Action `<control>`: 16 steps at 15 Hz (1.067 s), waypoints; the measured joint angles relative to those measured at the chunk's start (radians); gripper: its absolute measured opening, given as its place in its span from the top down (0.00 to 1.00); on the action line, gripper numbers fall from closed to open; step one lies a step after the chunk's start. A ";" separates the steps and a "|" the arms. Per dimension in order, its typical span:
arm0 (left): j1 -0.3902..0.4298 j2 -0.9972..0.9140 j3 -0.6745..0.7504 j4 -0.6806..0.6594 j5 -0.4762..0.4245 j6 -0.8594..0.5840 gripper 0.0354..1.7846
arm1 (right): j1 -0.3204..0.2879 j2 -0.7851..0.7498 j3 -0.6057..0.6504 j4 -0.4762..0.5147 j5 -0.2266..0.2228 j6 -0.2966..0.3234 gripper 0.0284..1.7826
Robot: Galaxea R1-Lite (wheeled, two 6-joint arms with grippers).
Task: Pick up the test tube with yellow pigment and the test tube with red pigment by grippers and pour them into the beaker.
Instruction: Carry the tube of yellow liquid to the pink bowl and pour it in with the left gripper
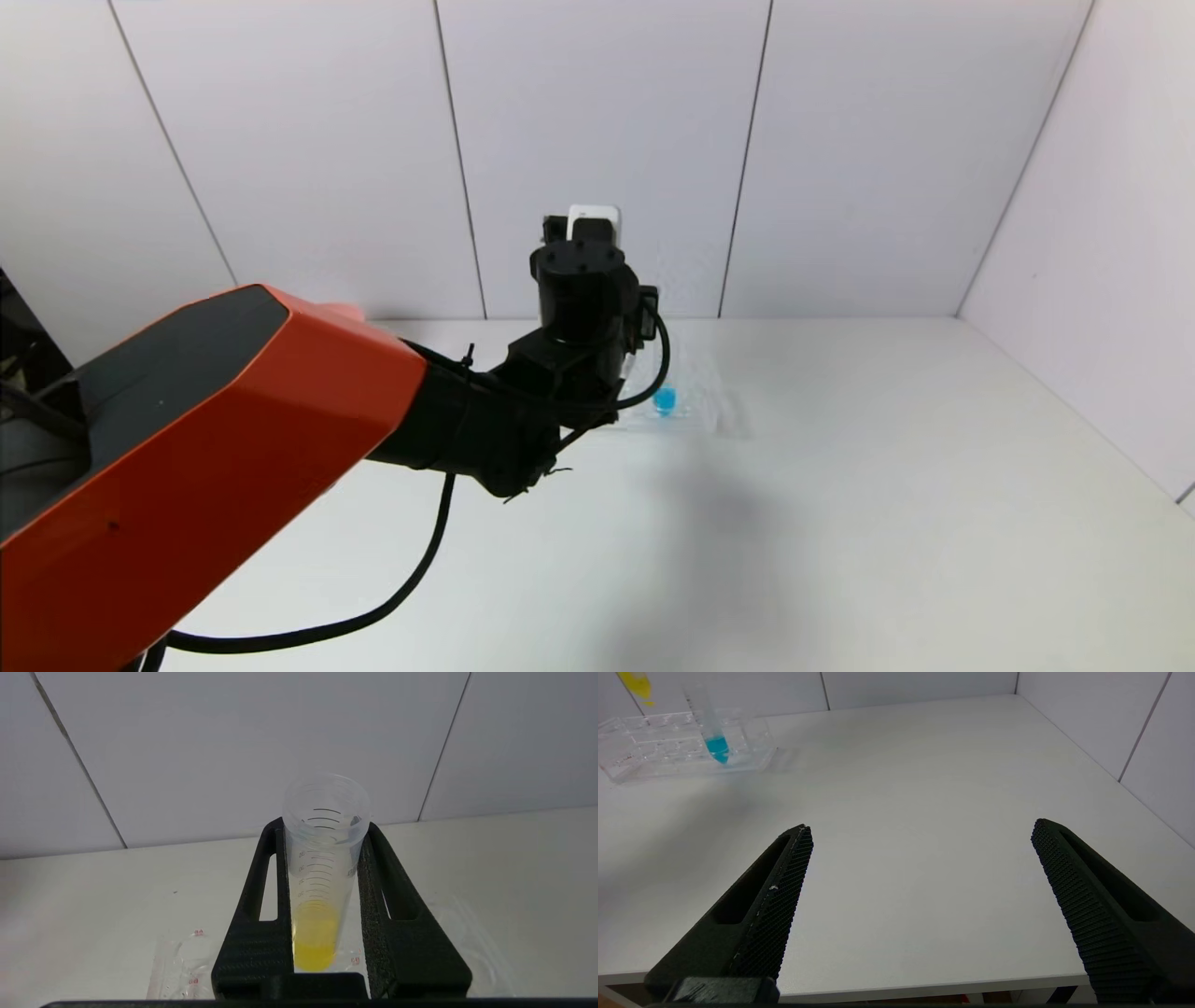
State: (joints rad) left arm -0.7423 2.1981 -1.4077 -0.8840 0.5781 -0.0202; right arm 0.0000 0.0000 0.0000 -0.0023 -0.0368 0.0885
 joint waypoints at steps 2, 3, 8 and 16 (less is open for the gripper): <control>0.000 -0.011 -0.004 0.002 0.000 0.001 0.78 | 0.000 0.000 0.000 0.000 0.000 0.000 0.04; 0.000 -0.014 -0.003 -0.001 -0.001 0.001 0.78 | 0.000 0.000 0.000 0.000 0.000 0.000 0.04; 0.035 -0.107 0.081 0.042 -0.105 0.000 0.78 | 0.000 0.000 0.000 0.000 0.000 0.000 0.04; 0.606 -0.432 0.325 0.304 -0.914 0.013 0.78 | 0.000 0.000 0.000 0.000 0.000 0.000 0.04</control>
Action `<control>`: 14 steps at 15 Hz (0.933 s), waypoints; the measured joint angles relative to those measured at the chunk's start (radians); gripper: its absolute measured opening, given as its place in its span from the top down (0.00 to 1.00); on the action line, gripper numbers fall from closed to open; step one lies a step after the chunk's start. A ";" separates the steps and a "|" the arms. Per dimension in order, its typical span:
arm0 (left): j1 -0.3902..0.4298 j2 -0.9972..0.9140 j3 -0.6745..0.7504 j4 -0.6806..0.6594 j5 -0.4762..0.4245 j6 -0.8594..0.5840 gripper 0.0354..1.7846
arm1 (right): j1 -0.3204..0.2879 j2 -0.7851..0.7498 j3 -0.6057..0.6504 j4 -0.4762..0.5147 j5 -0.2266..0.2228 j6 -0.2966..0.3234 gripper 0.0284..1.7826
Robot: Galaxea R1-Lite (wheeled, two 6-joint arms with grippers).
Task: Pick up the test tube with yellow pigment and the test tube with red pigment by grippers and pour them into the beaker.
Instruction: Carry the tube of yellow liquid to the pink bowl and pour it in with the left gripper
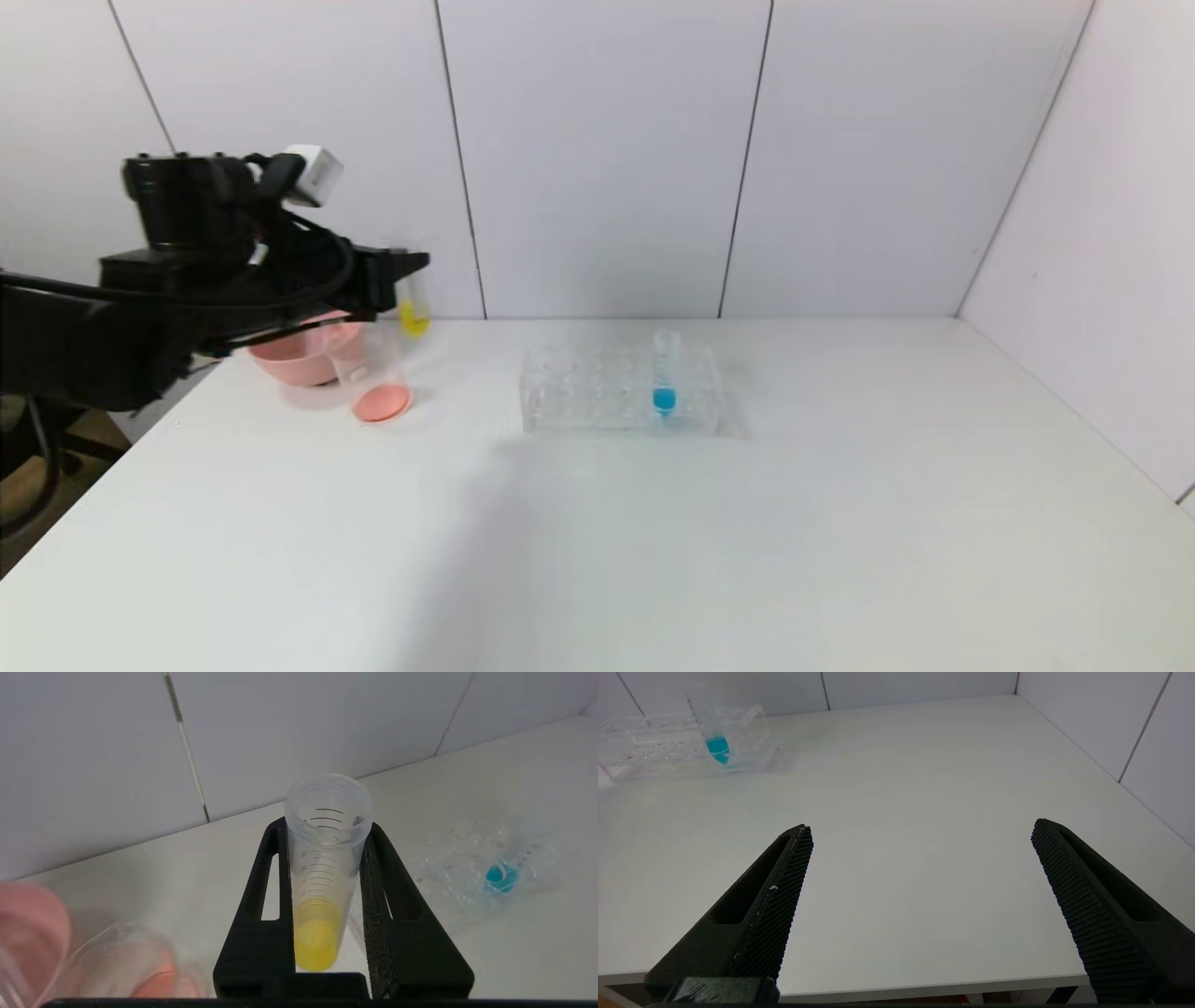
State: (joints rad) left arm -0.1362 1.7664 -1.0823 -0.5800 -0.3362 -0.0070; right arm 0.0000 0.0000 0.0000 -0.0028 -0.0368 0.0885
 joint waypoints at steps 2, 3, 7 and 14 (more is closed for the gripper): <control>0.186 -0.051 0.021 0.077 -0.236 0.062 0.78 | 0.000 0.000 0.000 0.000 0.000 0.000 0.04; 0.271 -0.068 0.025 0.123 -0.345 0.117 0.78 | 0.000 0.000 0.000 0.000 0.000 0.000 0.04; 0.496 -0.079 -0.054 0.453 -0.641 0.469 0.78 | 0.000 0.000 0.000 0.000 0.000 0.000 0.04; 0.538 0.116 -0.377 0.762 -0.528 0.718 0.78 | 0.000 0.000 0.000 0.000 0.000 0.000 0.04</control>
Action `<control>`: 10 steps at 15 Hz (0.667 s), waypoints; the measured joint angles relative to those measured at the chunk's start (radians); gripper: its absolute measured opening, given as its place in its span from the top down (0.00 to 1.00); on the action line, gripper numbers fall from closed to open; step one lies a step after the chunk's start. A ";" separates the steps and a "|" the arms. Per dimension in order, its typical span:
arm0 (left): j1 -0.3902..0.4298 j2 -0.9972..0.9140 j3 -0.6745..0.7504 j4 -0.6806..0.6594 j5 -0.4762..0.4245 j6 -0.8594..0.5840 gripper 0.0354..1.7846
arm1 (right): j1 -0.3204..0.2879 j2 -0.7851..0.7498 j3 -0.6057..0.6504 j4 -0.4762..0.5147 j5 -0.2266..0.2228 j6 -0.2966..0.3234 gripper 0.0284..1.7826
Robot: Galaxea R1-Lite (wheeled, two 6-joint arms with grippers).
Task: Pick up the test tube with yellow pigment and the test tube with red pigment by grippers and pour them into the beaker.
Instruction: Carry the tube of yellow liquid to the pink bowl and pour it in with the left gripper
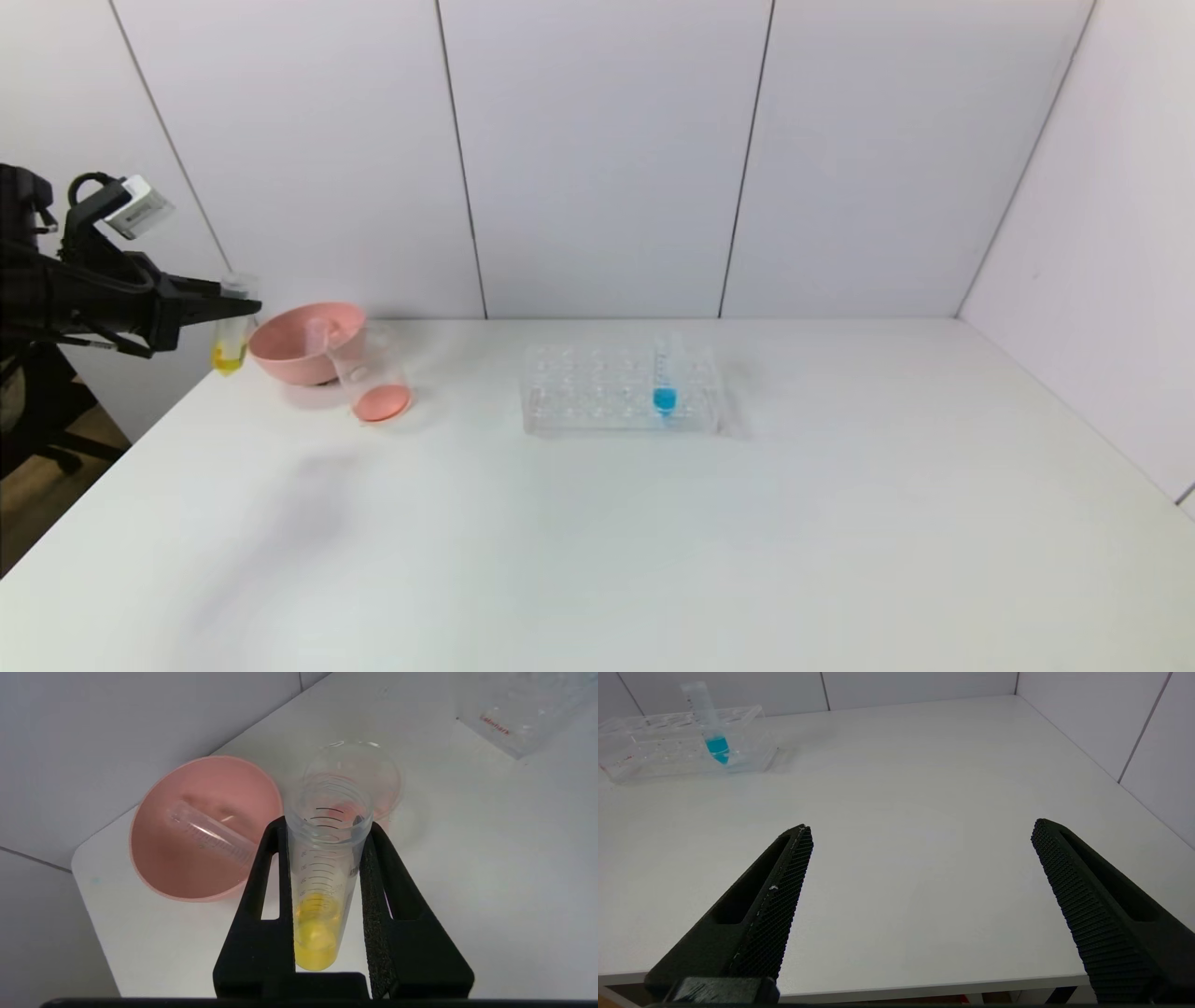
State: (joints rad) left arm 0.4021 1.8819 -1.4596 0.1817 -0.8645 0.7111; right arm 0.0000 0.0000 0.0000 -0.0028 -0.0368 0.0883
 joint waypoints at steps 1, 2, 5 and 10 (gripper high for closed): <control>-0.009 0.033 -0.064 0.047 0.016 0.027 0.78 | 0.000 0.000 0.000 0.000 0.000 0.000 0.04; -0.021 0.063 -0.134 0.108 0.029 0.049 0.78 | 0.000 0.000 0.000 0.000 0.000 0.000 0.04; -0.071 0.144 -0.367 0.330 0.096 0.103 0.78 | 0.000 0.000 0.000 0.000 0.000 0.000 0.04; -0.191 0.218 -0.516 0.513 0.260 0.177 0.78 | 0.000 0.000 0.000 0.000 0.000 0.000 0.04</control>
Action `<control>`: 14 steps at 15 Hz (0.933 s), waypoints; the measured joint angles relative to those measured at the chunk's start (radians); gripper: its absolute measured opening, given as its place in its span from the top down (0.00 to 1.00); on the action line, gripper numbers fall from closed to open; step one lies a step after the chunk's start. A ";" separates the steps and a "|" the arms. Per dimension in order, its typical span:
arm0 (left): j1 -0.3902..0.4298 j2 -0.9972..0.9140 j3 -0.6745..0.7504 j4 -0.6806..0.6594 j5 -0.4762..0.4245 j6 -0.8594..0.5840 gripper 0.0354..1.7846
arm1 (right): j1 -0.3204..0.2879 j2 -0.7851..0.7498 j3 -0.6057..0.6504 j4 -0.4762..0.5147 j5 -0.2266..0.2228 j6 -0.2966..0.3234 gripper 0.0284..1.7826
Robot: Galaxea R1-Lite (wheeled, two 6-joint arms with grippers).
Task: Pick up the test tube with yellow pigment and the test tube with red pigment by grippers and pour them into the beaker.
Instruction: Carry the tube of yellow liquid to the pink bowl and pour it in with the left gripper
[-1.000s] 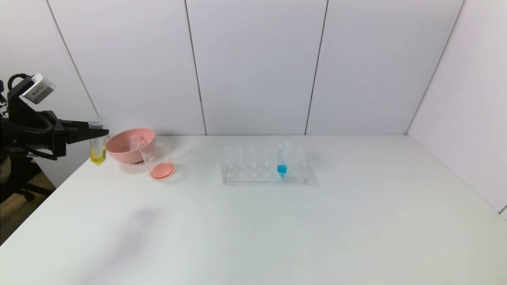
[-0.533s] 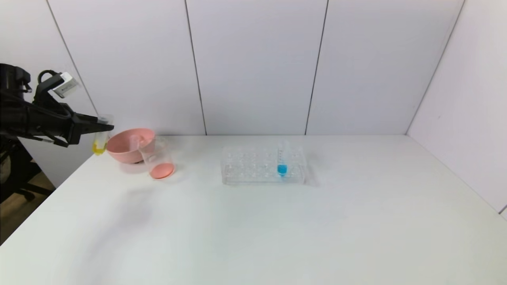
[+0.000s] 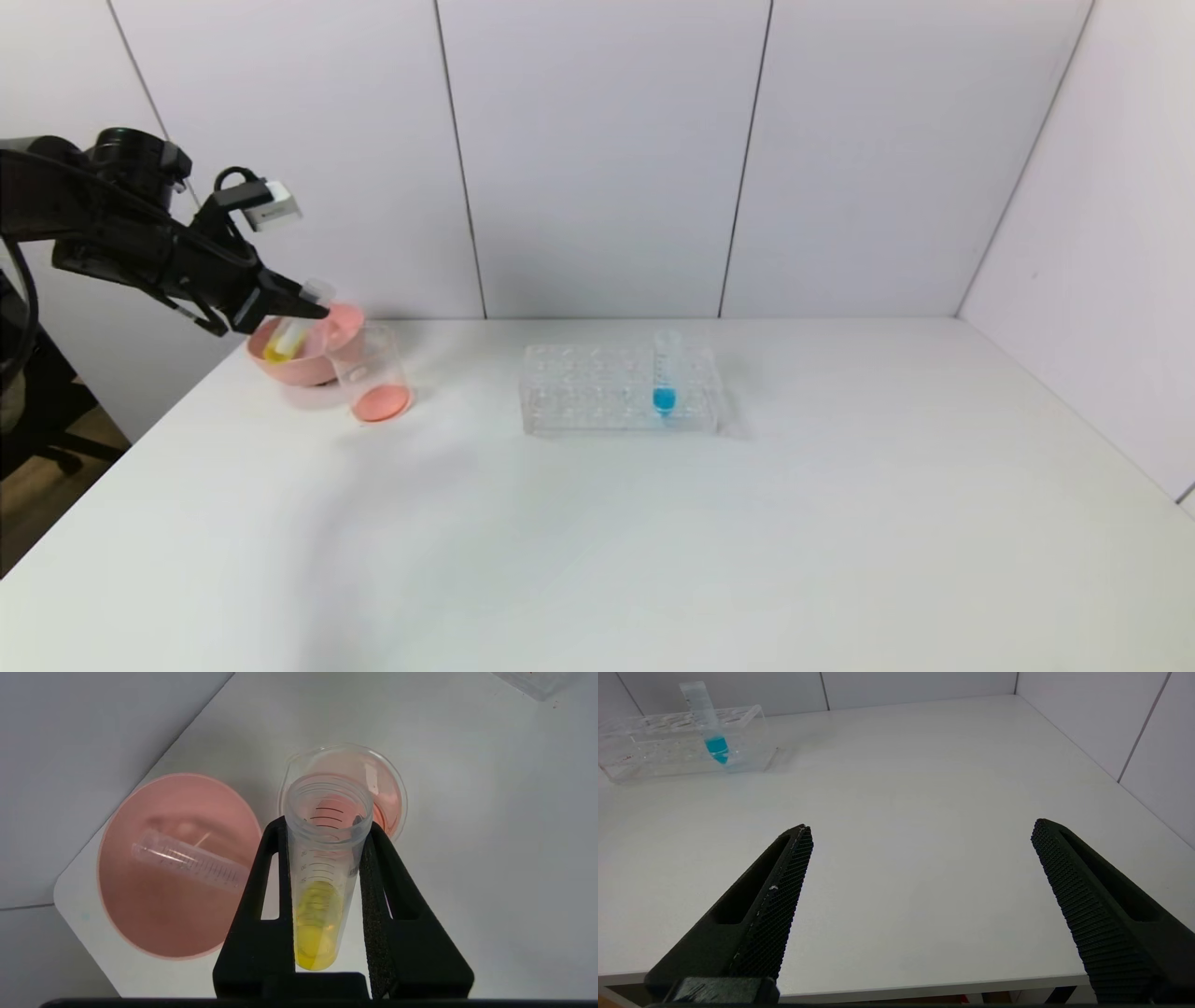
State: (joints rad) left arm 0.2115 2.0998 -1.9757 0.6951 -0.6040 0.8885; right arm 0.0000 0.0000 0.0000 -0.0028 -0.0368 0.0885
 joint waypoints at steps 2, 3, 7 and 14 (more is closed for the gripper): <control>-0.028 0.009 -0.006 0.025 0.102 0.045 0.78 | 0.000 0.000 0.000 0.000 0.000 0.000 0.04; -0.044 0.011 -0.010 0.034 0.158 0.070 0.78 | 0.000 0.000 0.000 0.000 0.000 0.000 0.04; -0.093 0.011 -0.026 0.036 0.349 0.139 0.78 | 0.000 0.000 0.000 0.000 0.000 0.000 0.04; -0.151 0.019 -0.029 -0.003 0.519 0.189 0.78 | 0.000 0.000 0.000 0.000 0.000 0.000 0.04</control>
State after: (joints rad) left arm 0.0600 2.1187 -2.0051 0.6926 -0.0851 1.0770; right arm 0.0000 0.0000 0.0000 -0.0028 -0.0368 0.0885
